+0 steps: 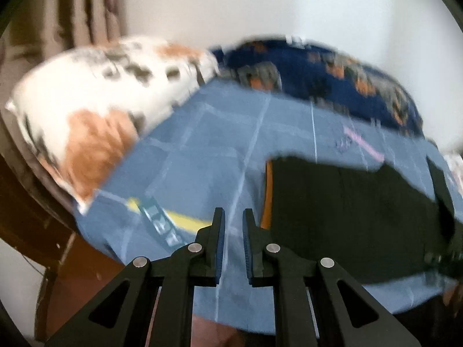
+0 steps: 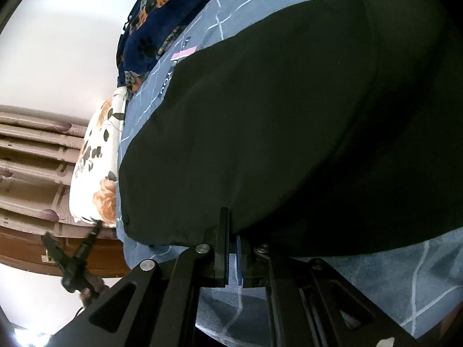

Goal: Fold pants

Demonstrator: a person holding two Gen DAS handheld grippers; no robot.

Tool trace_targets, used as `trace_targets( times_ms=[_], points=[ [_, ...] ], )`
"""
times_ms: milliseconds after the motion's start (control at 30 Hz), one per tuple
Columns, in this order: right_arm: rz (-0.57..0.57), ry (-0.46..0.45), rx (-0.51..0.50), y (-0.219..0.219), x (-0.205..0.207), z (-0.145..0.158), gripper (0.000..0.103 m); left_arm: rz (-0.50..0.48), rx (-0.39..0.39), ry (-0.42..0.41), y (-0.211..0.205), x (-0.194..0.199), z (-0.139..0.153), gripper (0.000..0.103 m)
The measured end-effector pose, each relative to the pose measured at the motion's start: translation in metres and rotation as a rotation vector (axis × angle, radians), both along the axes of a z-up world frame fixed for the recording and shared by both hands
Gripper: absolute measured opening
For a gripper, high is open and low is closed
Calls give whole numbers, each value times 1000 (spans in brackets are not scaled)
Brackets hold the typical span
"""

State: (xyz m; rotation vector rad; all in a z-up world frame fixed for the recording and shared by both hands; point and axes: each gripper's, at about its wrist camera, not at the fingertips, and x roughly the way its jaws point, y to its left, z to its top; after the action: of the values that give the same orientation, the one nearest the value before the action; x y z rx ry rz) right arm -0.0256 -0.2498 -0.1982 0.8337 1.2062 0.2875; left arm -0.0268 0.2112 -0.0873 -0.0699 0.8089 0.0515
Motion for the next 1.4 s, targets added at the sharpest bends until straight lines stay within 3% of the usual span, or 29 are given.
trace_targets(
  times_ms=[133, 267, 333, 400, 533, 667, 833, 867, 900, 933, 1067, 1133, 1200, 1233, 1333, 1400],
  points=[
    [-9, 5, 36, -3, -2, -4, 7, -152, -21, 20, -41, 12, 6, 13],
    [-36, 10, 98, -11, -3, -6, 8, -319, -33, 169, -98, 31, -35, 13],
    [-68, 4, 104, -23, -5, -4, 14, -348, -16, 208, -115, 33, -54, 13],
    [-109, -8, 84, -40, -7, 1, 34, -345, -9, 244, -122, 34, -69, 13],
    [-193, -25, 31, -81, -1, 10, 36, -321, -42, 252, -118, 27, -79, 13],
    [-294, -50, -127, -137, 21, 26, 51, -312, -53, 261, -116, 27, -79, 14],
    [-351, -57, -447, -183, 61, 56, 51, -300, -58, 263, -120, 30, -80, 14],
    [-331, -66, -527, -183, 74, 64, 57, -299, -61, 262, -119, 29, -80, 14],
    [-282, -69, -601, -178, 89, 70, 71, -296, -66, 260, -118, 29, -80, 14],
    [-219, -77, -678, -170, 105, 73, 76, -295, -69, 260, -117, 29, -81, 15],
    [-84, -120, -925, -137, 156, 74, 74, -295, -77, 261, -116, 30, -81, 15],
    [-27, -70, -1058, -127, 187, 62, 69, -297, -78, 261, -117, 30, -81, 15],
    [-10, -12, -1103, -127, 207, 48, 42, -297, -78, 259, -117, 30, -81, 15],
    [-16, 21, -1100, -130, 216, 42, 38, -298, -83, 259, -115, 30, -81, 15],
    [-58, 121, -1046, -150, 234, 26, 40, -296, -99, 256, -114, 30, -82, 15],
    [-72, 138, -1032, -157, 238, 26, 50, -294, -110, 254, -113, 30, -83, 16]
  ],
)
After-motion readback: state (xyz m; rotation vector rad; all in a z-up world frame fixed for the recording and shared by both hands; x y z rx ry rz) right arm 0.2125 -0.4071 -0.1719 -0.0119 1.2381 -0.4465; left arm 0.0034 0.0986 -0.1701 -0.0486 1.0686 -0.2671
